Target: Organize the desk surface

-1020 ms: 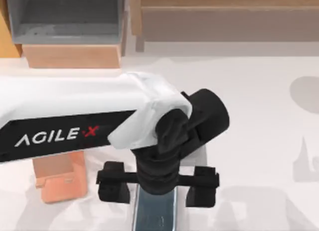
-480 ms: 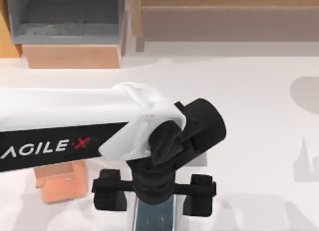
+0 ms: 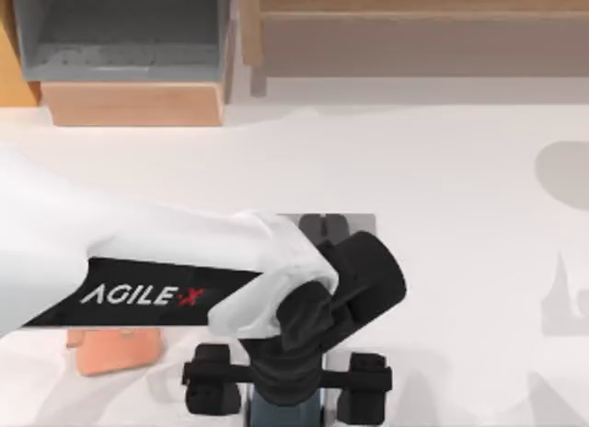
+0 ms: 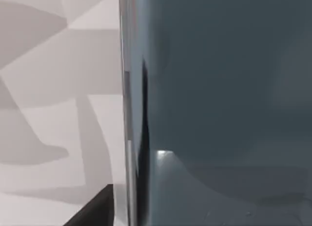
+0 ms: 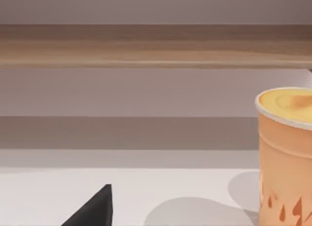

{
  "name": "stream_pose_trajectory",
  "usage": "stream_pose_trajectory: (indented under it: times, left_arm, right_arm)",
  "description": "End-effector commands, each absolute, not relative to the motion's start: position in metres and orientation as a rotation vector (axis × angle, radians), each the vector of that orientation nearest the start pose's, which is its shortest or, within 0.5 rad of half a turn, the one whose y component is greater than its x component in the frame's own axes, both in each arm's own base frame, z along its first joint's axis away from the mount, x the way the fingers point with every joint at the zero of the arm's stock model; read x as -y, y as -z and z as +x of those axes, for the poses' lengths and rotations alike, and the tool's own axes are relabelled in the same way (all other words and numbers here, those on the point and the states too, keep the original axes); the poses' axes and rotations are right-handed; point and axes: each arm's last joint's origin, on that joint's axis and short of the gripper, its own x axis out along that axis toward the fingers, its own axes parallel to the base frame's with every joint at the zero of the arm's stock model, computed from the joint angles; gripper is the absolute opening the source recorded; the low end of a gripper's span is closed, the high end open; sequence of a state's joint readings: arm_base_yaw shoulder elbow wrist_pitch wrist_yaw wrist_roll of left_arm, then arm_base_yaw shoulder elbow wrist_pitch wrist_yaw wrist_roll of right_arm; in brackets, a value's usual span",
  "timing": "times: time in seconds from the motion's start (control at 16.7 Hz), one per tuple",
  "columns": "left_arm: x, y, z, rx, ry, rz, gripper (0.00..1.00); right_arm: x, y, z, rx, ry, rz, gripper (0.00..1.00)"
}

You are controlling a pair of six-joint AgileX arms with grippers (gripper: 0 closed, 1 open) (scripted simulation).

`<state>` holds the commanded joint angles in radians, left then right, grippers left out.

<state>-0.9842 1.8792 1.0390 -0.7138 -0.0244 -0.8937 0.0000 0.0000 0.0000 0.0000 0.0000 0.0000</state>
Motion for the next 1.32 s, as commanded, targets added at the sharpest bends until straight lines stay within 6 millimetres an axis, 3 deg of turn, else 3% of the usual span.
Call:
stream_pose_trajectory:
  times: [0.3,1.08,1.32]
  left_arm:
    - [0.2611,-0.1061,0.1764,-1.541,0.064,0.069,1.00]
    - [0.2611,-0.1061,0.1764,-1.541,0.064,0.069,0.02]
    - [0.2611,-0.1061,0.1764,-1.541,0.064,0.069,0.00]
  right_arm:
    - [0.0012,-0.1600,0.1057,0.000,0.000,0.000,1.00]
    - [0.0012,-0.1600,0.1057,0.000,0.000,0.000,1.00]
    - [0.0012,-0.1600,0.1057,0.000,0.000,0.000,1.00]
